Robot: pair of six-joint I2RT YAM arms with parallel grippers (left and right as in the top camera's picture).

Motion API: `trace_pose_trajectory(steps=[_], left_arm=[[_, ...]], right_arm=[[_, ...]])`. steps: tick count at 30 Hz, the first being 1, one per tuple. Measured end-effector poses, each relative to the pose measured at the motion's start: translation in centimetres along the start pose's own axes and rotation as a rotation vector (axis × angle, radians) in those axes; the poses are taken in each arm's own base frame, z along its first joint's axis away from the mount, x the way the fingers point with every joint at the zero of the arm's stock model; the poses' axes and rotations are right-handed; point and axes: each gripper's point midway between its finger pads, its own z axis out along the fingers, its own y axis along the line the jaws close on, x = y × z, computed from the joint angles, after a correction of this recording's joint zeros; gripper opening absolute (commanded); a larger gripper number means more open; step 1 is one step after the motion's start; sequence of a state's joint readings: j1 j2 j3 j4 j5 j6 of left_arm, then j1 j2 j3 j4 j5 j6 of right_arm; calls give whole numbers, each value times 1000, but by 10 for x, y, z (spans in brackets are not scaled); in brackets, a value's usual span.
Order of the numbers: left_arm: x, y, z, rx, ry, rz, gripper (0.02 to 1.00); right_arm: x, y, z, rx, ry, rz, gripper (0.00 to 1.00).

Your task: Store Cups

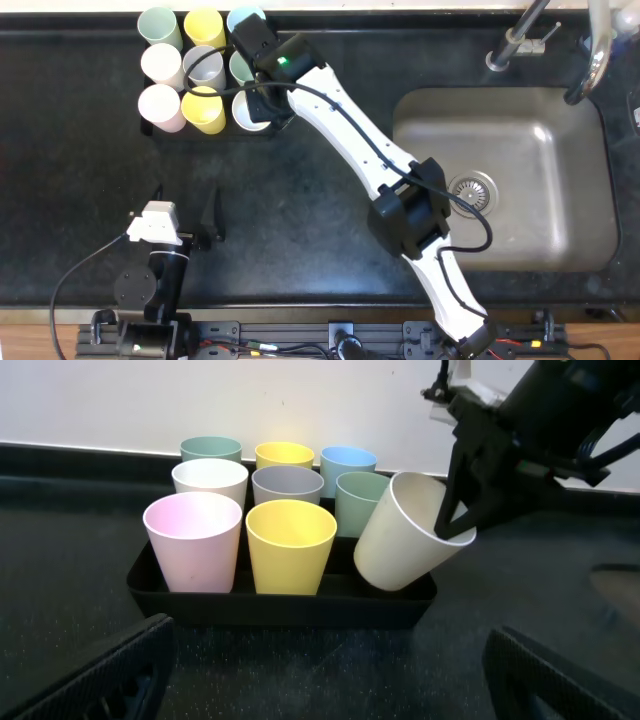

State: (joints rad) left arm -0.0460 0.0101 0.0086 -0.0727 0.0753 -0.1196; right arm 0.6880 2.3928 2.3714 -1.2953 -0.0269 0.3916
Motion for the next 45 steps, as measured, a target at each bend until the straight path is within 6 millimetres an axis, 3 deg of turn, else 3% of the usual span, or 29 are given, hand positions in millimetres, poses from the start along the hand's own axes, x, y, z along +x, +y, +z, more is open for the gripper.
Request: trace_pose_trajectory(steps=[11,22,31,32,35,36,37,38,40,43,45], left_arm=[[0,0,0,0,0,0,1000],[0,0,0,0,0,0,1000],[0,0,0,0,0,0,1000],[0,0,0,0,0,0,1000],[0,0,0,0,0,0,1000],[0,0,0,0,0,0,1000],[0,0,0,0,0,0,998],[0,0,0,0,0,0,1000],[0,0,0,0,0,0,1000],[0,0,0,0,0,0,1000],[0,0,0,0,0,0,1000]], right_arm=[[-3,-2,10,16,-6,-6,71],[-7,-1,18,10,-17,-18,240],[-11,1,17,2,-34,-57,555],[-12,2,14,-2,-42,-64,634],[-22,3,-27,-13,-109,-119,757],[-24,1,-43,-12,-132,-125,838],[-27,-2,-70,-13,-168,-139,985],[-28,-5,-89,-12,-195,-151,996],[-24,-33,-189,-2,-326,-175,998],[-13,-68,-249,24,-414,-163,996],[-2,-97,-276,55,-457,-129,998]])
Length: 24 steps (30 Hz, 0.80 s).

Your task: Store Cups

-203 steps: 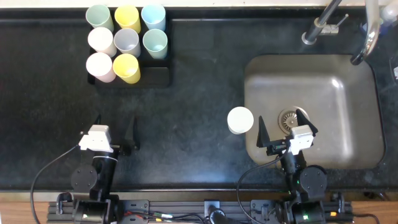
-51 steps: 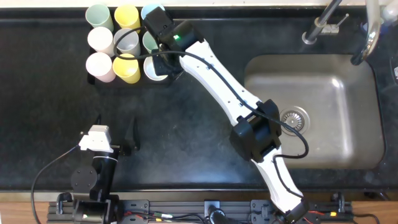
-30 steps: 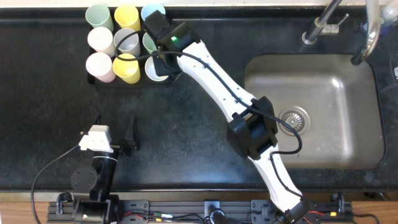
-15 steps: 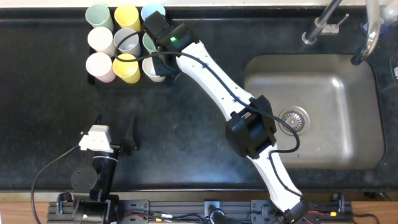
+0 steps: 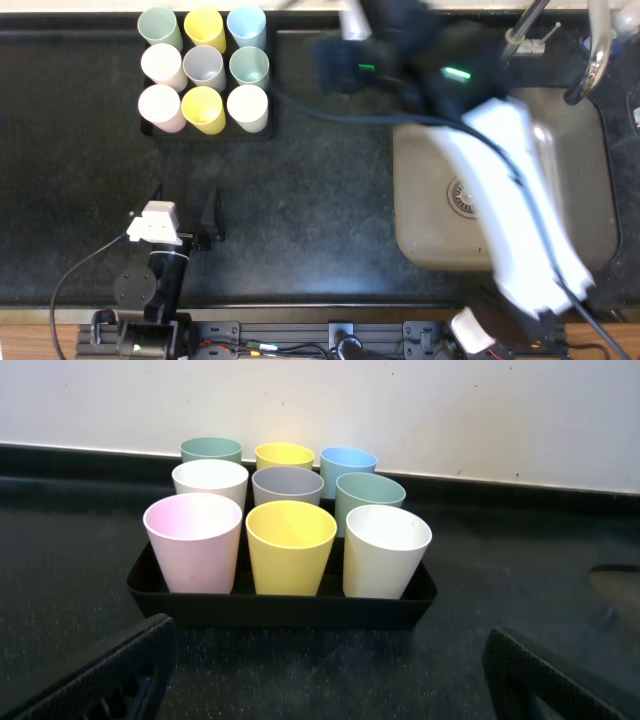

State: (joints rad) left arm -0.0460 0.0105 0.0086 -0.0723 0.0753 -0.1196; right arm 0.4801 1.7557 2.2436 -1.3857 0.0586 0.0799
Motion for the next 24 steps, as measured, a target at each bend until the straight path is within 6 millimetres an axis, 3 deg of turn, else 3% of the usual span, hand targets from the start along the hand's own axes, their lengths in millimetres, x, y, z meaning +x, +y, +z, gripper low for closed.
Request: trace_pose_trajectory(steps=[2,6,10,13,18,21,24], left_arm=[[0,0,0,0,0,0,1000],[0,0,0,0,0,0,1000],[0,0,0,0,0,0,1000],[0,0,0,0,1,0,1000],[0,0,0,1,0,0,1000],[0,0,0,0,0,0,1000],[0,0,0,0,0,0,1000]], right_arm=[[10,-30,-23,52,-39,36,998],[47,-57,-47,92,-120,66,998],[101,-75,-74,125,-223,98,998],[162,-95,-94,186,-322,150,996],[238,-124,-86,312,-405,249,996],[250,-128,-78,323,-515,254,996],[247,-124,-71,288,-658,214,996]])
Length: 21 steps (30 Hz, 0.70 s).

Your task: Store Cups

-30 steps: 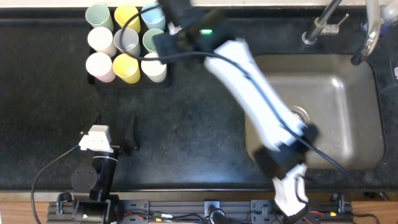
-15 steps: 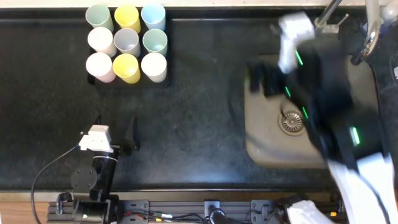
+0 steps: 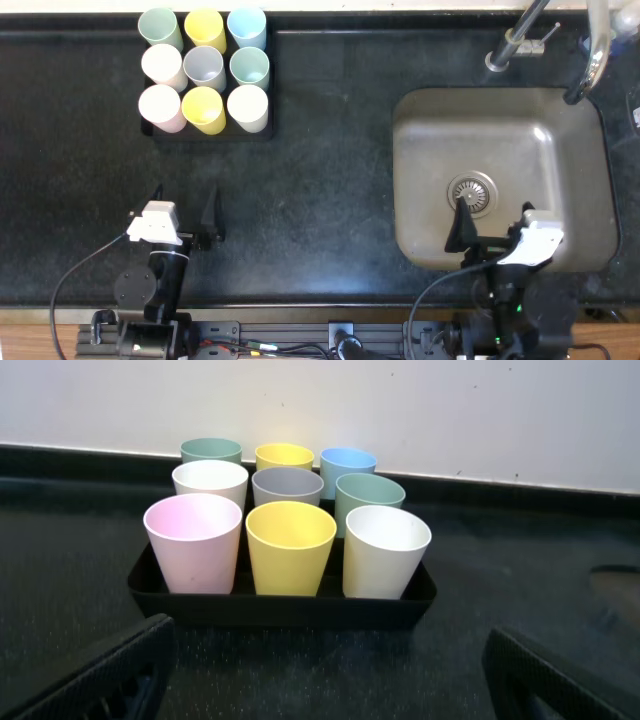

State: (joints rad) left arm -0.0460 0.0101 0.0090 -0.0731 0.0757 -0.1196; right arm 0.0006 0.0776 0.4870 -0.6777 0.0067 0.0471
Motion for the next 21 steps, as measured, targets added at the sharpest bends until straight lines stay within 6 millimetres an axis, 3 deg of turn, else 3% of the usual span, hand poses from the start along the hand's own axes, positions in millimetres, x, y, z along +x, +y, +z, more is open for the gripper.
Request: trace_pose_trajectory(steps=[5,11,16,21], left_arm=[[0,0,0,0,0,0,1000],[0,0,0,0,0,0,1000],[0,0,0,0,0,0,1000],[0,0,0,0,0,0,1000]], right_arm=[[2,15,16,-90,-120,-66,996],[30,37,39,-197,-158,-197,998],[37,39,48,-201,-220,-234,996],[58,34,57,-183,-181,-246,998]])
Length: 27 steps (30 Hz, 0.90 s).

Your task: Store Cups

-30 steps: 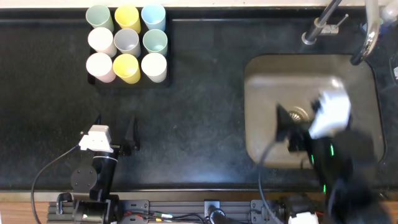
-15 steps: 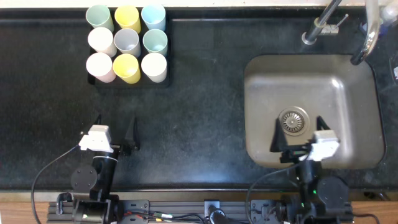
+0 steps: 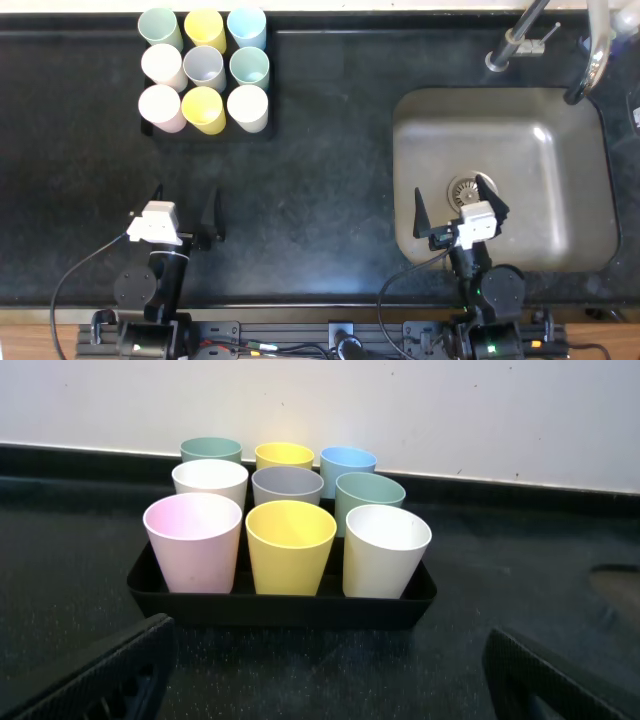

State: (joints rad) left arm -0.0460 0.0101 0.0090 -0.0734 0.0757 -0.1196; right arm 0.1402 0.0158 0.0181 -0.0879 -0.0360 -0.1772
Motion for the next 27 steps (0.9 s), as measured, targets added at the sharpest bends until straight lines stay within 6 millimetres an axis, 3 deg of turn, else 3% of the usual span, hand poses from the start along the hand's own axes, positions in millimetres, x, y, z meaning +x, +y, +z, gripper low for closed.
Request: trace_pose_trajectory(steps=[9,15,27], left_arm=[[0,0,0,0,0,0,998],[0,0,0,0,0,0,1000],[0,0,0,0,0,0,1000]], right_arm=[[-1,-18,-1,105,-2,54,998],[0,-21,-1,120,-8,163,996],[0,-21,-1,122,-10,204,998]])
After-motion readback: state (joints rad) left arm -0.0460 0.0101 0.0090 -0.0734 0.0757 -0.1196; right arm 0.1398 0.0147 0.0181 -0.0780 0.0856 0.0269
